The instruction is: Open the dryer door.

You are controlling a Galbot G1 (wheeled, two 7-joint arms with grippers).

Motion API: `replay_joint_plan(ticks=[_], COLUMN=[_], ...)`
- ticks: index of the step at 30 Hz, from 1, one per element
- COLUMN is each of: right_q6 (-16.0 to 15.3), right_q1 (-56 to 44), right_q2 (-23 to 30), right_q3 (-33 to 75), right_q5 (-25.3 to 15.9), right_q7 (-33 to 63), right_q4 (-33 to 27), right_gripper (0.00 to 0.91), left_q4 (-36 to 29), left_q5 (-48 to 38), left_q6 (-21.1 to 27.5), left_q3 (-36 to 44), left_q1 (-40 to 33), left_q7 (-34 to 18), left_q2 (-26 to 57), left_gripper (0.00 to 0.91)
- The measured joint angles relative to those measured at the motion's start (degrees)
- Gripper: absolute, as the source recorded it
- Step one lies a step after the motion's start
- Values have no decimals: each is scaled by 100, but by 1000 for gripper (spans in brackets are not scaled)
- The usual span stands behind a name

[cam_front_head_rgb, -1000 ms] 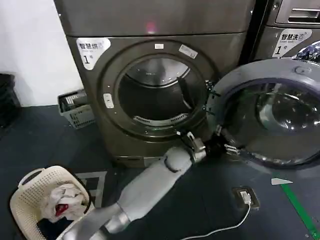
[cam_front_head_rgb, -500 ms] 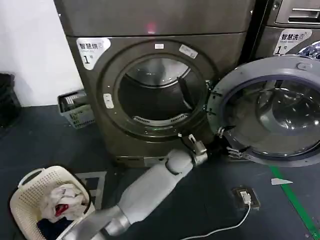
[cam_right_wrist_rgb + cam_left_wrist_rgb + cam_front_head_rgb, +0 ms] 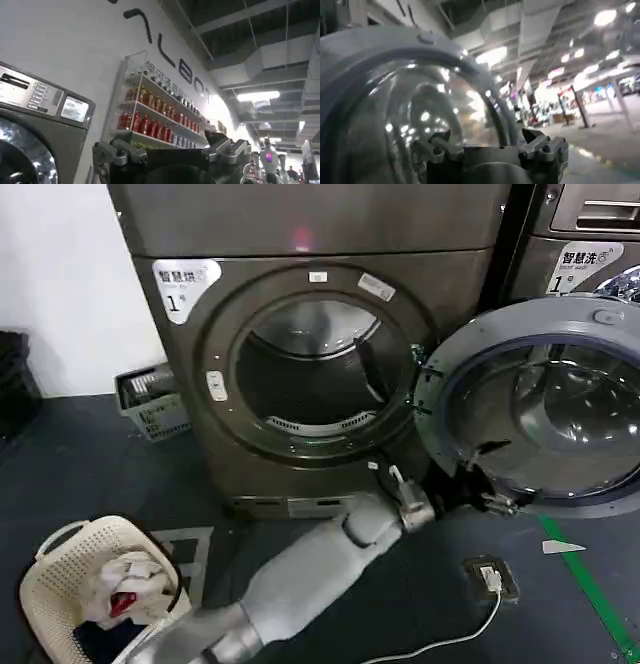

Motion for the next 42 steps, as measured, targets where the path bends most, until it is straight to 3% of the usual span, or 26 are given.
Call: replay_joint_plan(ticks=[7,19,23,29,32,36,42], right_q6=[1,-299,-523,-544,-615,-718,-880], right_q1=[-83,78,126,216,232,300,411], right_q2=[-18,-66,-121,-150,-153,-166,-157], right_q3=[122,225,280,273,269,211,55], right_q5=[6,-301,-576,-779,-837,-873,-864], right_q7=[-28,48,149,172,182,240,319], right_q4=[29,269,372,527,622,710,818], right_gripper=[907,907,907,907,907,907,907], left_q4=[-603,-1917,-2490,-3352,-3814,-4307,-4530], left_q5=[-158,-780,-893,-653,-418,-292,-302], left_q6=[-91,275,546,1340,1717,2329,2321], left_q3=[409,657,604,452,252,-168,-827], left_q1=[94,75,85,300,549,1126,1935], left_q7=[-237,-416,-434,-751,-774,-1235,-1233], left_q2=[100,2344,3254,4803,5572,6515,7659], left_gripper=[907,907,907,907,907,907,907])
